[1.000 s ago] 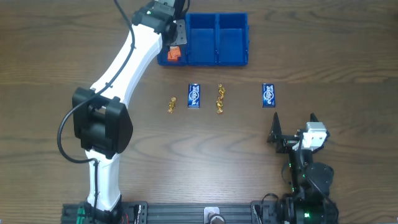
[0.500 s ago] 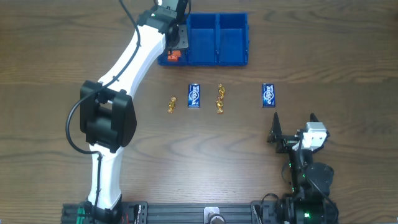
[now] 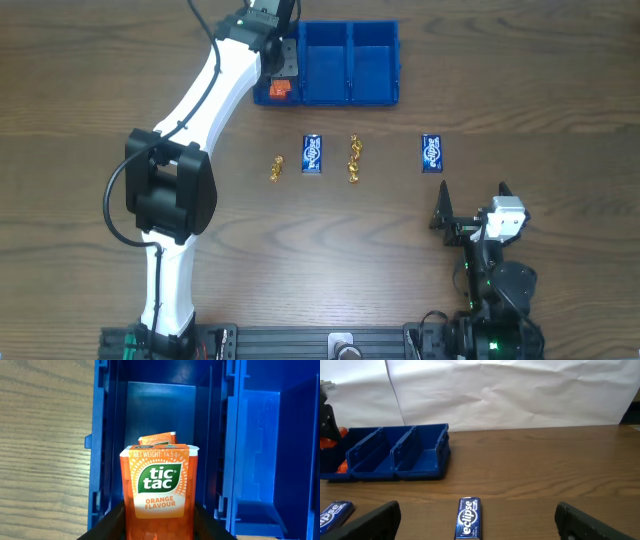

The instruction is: Sort Candies Into Trays

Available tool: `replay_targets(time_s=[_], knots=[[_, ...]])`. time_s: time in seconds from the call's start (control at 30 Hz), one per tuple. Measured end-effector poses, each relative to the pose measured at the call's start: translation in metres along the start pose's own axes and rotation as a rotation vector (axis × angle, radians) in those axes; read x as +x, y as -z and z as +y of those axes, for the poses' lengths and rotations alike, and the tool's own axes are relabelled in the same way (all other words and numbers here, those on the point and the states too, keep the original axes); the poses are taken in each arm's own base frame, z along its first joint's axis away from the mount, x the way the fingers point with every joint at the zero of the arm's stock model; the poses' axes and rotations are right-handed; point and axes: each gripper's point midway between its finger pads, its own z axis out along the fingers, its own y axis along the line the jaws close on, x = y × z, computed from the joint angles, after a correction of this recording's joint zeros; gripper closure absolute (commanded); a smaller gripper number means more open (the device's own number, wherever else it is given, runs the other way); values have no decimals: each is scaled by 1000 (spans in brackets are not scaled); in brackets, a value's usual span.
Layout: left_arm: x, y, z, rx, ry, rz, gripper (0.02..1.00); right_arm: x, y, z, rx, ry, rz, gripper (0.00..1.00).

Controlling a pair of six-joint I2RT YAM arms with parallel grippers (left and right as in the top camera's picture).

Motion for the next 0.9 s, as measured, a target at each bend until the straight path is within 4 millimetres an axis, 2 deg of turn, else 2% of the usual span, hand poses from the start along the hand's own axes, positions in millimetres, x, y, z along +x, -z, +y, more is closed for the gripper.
replay_targets(time_s=[0.17,0.27,0.33,0.37,0.43,0.9], knots=[[-1,0,-1,2,-7,-6,724,0,0,0,0,0,0,3],[-2,0,-1,2,-17,-6,588,0,0,0,0,0,0,3],[-2,0,-1,2,-27,-6,397,0,0,0,0,0,0,3],[-2,0,-1,3,-29,-7,233,0,0,0,0,0,0,3],[-2,0,-1,3,-29,-7,20,0,0,0,0,0,0,3],[-1,0,-2,8,-29,-5,20,0,0,0,0,0,0,3]])
